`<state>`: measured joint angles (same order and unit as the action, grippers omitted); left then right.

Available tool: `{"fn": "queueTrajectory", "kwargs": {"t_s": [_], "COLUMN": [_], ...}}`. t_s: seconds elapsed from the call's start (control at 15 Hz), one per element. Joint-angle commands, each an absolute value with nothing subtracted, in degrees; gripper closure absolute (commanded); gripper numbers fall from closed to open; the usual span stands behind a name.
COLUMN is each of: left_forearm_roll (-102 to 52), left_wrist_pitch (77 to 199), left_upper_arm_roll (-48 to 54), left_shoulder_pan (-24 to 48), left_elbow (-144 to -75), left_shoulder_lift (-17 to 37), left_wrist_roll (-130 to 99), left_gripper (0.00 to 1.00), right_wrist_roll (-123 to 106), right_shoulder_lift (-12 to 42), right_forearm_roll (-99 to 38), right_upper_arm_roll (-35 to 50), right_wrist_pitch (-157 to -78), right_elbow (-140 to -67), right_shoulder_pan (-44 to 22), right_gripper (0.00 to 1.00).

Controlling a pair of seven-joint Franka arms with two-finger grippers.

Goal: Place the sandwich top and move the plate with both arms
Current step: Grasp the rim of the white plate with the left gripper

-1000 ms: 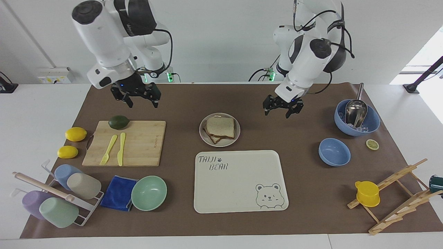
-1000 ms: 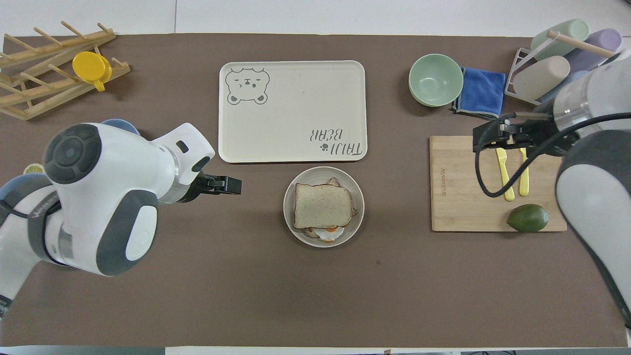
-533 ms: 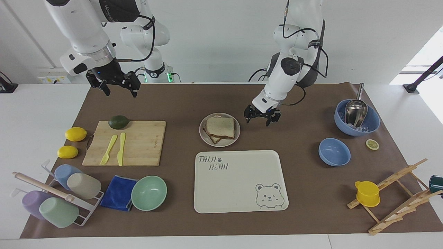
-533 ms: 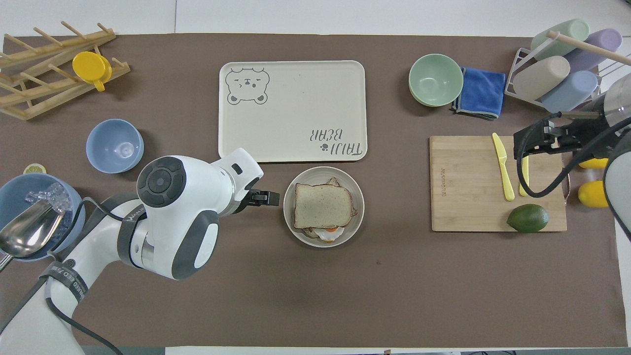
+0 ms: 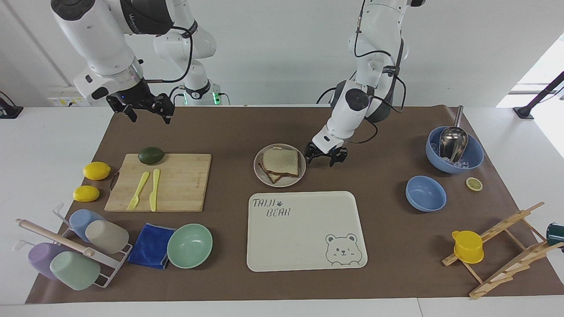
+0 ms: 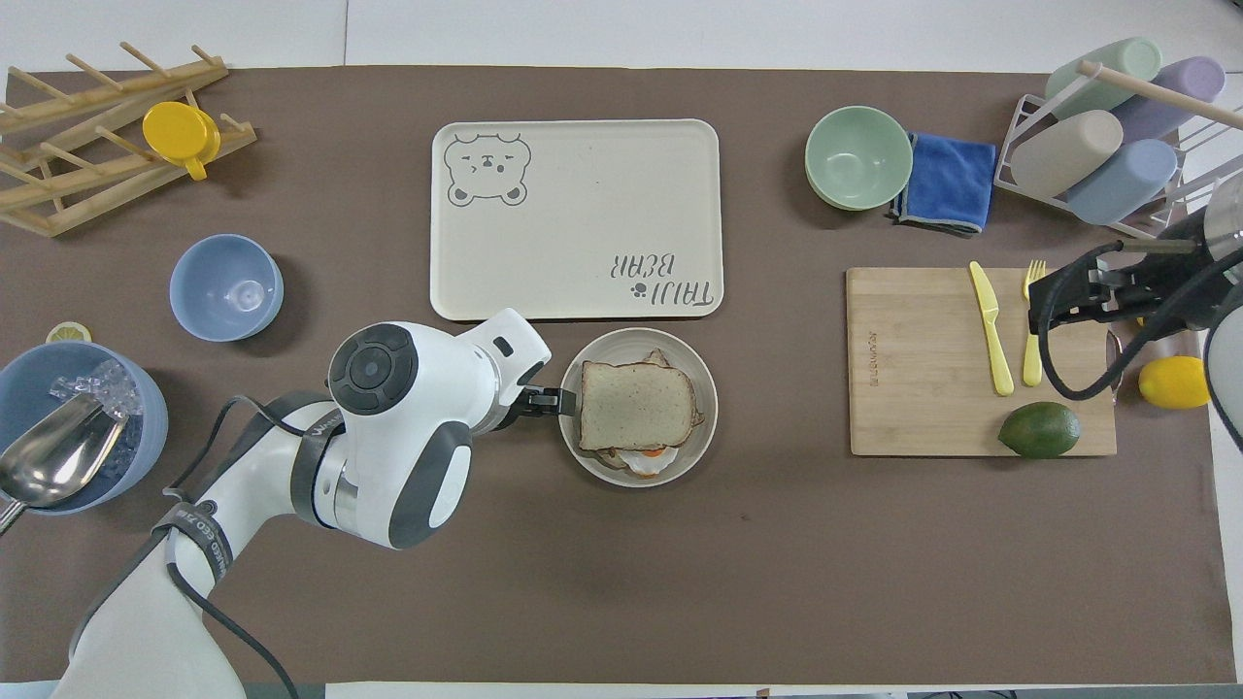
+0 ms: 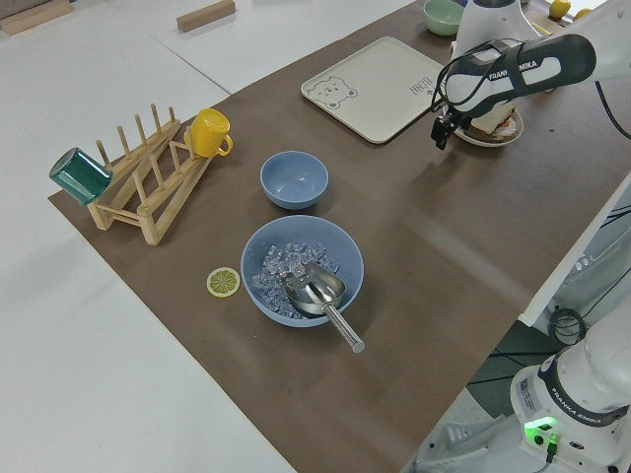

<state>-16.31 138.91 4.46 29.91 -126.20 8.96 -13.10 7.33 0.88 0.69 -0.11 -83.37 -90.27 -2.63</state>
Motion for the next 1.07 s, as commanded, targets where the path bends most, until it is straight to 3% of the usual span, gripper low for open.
{"fn": "queueTrajectory", "kwargs": {"t_s": [0.0, 0.27, 0.6, 1.0], "left_forearm_roll": [-18.0, -18.0, -18.1, -20.0], "left_wrist_pitch": [141.9, 142.5, 142.6, 142.7], "left_upper_arm_roll": [3.6, 3.6, 3.6, 3.6], "left_shoulder_pan": [31.8, 33.0, 33.7, 33.8], "left_elbow": [-126.7, -126.7, -126.7, -126.3], "left_shoulder_lift": [9.9, 10.4, 10.8, 11.1], "left_wrist_roll": [-13.8, -15.5, -15.7, -15.6], "left_gripper": [0.12, 0.20, 0.30, 0.63], "right_wrist_roll": [5.2, 0.2, -0.6, -0.7], "right_shoulder_lift": [-3.2, -2.3, -1.5, 1.0], "right_forearm_roll": [1.0, 1.3, 1.2, 0.1], "right_upper_arm_roll": [0.2, -0.1, -1.8, -5.6], "right_wrist_pitch": [-84.7, -86.9, -86.6, -84.1], "right_elbow": [-95.8, -94.4, -92.6, -88.1], "right_shoulder_pan": [-1.9, 2.5, 2.4, 0.3], "right_gripper": [0.00, 0.00, 0.00, 0.00]}}
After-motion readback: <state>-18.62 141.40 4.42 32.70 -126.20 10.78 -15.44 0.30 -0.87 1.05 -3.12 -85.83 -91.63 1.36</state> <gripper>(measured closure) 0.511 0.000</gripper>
